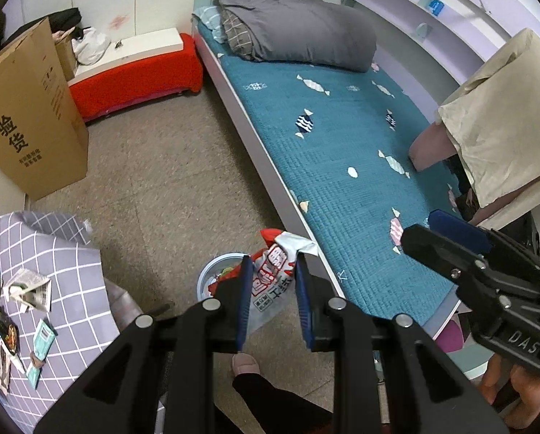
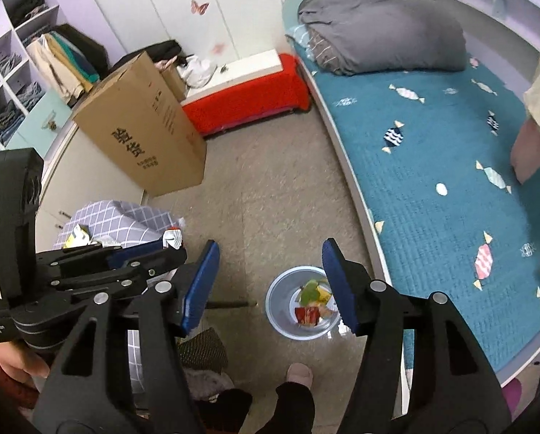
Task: Collect trash
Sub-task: 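Open right tool over the basin dropping the bundle while left tool drops the wrapper, then move both open tools back over the table of trash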
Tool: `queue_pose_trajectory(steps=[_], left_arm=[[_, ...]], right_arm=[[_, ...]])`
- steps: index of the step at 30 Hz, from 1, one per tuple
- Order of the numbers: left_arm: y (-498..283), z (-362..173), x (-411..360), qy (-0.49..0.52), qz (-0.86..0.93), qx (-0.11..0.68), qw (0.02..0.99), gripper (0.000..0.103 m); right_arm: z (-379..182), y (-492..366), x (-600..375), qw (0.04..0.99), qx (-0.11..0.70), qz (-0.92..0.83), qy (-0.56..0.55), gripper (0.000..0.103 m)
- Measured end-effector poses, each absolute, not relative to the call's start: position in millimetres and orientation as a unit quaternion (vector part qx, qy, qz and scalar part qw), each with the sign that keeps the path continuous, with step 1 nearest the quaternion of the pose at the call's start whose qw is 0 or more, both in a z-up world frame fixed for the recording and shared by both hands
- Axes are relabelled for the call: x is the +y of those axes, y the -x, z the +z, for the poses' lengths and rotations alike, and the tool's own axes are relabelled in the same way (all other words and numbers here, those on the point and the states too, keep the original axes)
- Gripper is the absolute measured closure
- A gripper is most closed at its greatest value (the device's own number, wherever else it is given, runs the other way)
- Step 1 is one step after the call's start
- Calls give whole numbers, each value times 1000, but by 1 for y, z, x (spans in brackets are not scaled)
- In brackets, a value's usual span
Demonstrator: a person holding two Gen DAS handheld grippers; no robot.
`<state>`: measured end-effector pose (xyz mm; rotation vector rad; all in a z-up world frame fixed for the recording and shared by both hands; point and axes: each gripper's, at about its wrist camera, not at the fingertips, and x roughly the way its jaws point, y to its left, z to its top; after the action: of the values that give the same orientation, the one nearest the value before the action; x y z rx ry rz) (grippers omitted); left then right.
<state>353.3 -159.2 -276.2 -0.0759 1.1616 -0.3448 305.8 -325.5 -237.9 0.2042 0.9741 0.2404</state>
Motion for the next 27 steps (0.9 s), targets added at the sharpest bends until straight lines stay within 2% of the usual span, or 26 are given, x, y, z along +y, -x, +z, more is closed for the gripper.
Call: queue_pose_trajectory(steps=[5,7,8,9,12,27], left_arm=[[-353,-270,-165,31,-166,534,829,79],[-351,-268,-165,32,-169,529,831,66],[-350,-266,-165,30,-165,525,834,50],[-349,-264,-165,30,-161,519,839,44],[-344,-261,-161,33,-157,513,843,41],[-308,-240,-111,52,-112,486,865,39]], right_arm=[[-232,-300,-333,878,454,107,-105,43],[-231,-298,-334,880,452,105,-105,43],[-231,-298,-334,880,452,105,-105,43],[-230,-297,-333,880,451,105,-105,43],[-229,-294,-332,880,450,108,-105,43],[-212,-279,-279,880,443,152,-79,42]])
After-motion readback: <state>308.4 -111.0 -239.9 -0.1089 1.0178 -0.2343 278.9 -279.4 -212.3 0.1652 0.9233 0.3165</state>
